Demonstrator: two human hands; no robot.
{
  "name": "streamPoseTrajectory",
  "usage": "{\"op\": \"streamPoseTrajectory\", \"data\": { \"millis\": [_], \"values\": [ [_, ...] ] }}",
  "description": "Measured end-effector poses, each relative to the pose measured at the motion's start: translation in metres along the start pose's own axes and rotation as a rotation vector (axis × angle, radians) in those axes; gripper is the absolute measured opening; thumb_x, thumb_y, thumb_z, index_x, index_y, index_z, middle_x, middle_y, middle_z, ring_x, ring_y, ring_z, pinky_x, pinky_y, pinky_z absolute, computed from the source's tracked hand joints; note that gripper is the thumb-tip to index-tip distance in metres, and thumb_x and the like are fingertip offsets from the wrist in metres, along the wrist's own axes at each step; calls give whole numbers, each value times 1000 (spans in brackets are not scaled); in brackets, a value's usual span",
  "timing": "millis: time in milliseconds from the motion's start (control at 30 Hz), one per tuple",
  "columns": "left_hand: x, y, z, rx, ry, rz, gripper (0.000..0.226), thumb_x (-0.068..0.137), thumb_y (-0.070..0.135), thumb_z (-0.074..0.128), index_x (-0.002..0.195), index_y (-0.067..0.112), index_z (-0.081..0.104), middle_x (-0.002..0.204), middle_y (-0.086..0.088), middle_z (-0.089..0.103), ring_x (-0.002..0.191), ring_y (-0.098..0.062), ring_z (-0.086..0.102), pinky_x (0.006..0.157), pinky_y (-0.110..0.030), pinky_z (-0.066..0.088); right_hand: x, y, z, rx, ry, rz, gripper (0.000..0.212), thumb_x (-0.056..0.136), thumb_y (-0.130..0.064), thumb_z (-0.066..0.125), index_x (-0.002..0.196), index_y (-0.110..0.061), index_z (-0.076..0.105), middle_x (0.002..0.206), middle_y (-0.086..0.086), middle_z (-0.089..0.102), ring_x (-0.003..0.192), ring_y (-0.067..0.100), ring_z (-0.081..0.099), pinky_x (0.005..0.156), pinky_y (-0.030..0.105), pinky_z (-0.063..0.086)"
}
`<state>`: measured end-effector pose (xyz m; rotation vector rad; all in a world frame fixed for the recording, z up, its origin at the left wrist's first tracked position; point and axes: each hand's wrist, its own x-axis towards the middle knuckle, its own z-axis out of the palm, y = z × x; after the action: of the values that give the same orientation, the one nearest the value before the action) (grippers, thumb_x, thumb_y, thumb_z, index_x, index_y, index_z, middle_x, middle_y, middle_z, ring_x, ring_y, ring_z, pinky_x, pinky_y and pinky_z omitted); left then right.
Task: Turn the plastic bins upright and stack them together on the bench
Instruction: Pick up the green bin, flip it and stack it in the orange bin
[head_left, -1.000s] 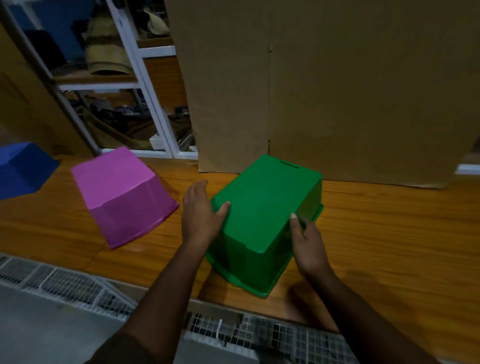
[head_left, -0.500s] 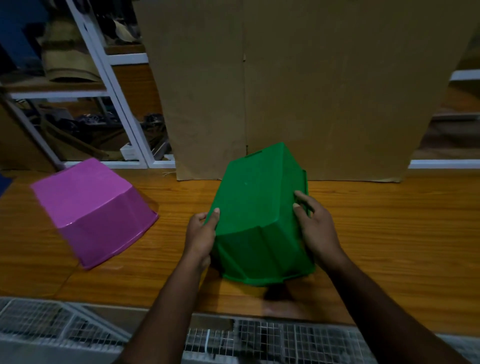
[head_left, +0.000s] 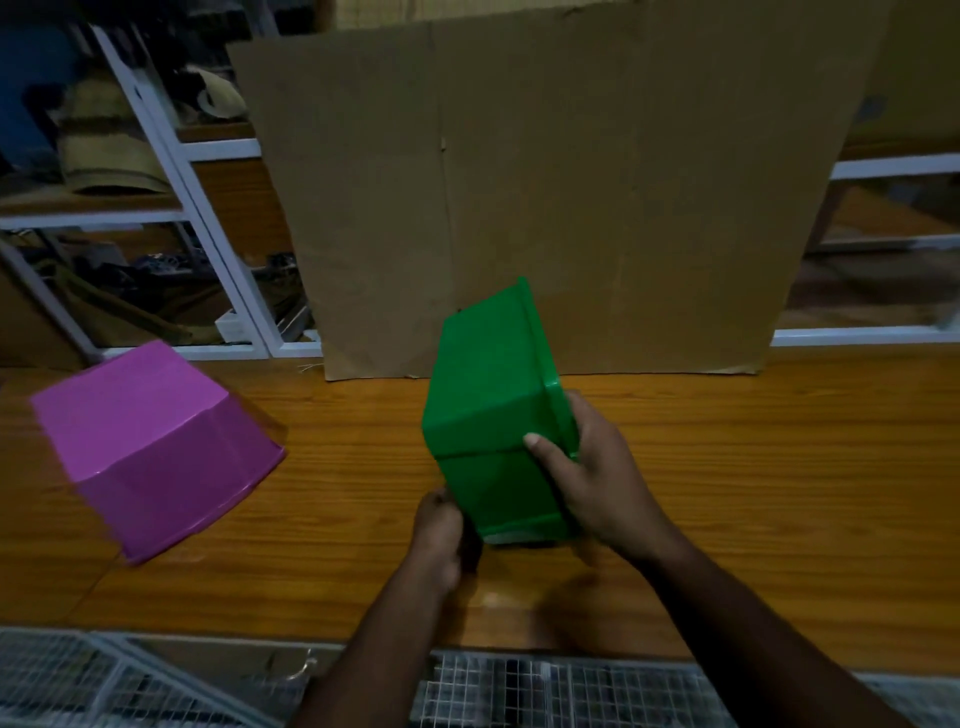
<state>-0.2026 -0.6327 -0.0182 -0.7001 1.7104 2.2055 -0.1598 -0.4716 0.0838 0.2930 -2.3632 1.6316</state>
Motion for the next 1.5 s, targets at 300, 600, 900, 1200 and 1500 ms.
{"op": "streamPoseTrajectory", "data": {
  "millis": [300,600,900,1200,1500],
  "values": [
    [-60,50,14,-20,77,463,57,100,55,35,136,14,55,139,-4,58,130,-16,52,112,-41,39,-18,1,-21,-677,-282,-258,44,93,-23,56,135,-28,41,116,3,67,104,25,62,81,39,50],
    [-88,21,49,139,-30,341,48,92,-12,43,131,12,57,117,-15,70,83,-16,75,60,-25,57,-48,28,-30,-570,-422,-242,59,85,-45,66,138,-30,47,129,-4,63,117,16,58,93,32,46],
    [-102,-15,73,-104,-111,297,61,90,-17,36,142,12,48,117,-13,70,87,-19,74,63,-29,59,-72,73,-110,-360,316,205,59,89,-20,64,142,-12,41,143,8,44,133,23,39,111,45,37],
    [-108,-12,143,-12,-336,298,59,94,-10,40,145,19,43,118,-8,71,89,-21,74,61,-29,60,-109,69,-175,-284,523,310,60,87,-3,54,145,-12,40,139,7,51,121,22,52,99,36,47],
    [-129,-43,227,52,-598,259,64,96,-6,42,151,27,37,129,-7,66,100,-23,72,70,-32,60,-167,63,-245,-291,798,389,58,89,-5,52,145,-19,43,134,-2,54,105,0,56,90,22,48]
  ]
}}
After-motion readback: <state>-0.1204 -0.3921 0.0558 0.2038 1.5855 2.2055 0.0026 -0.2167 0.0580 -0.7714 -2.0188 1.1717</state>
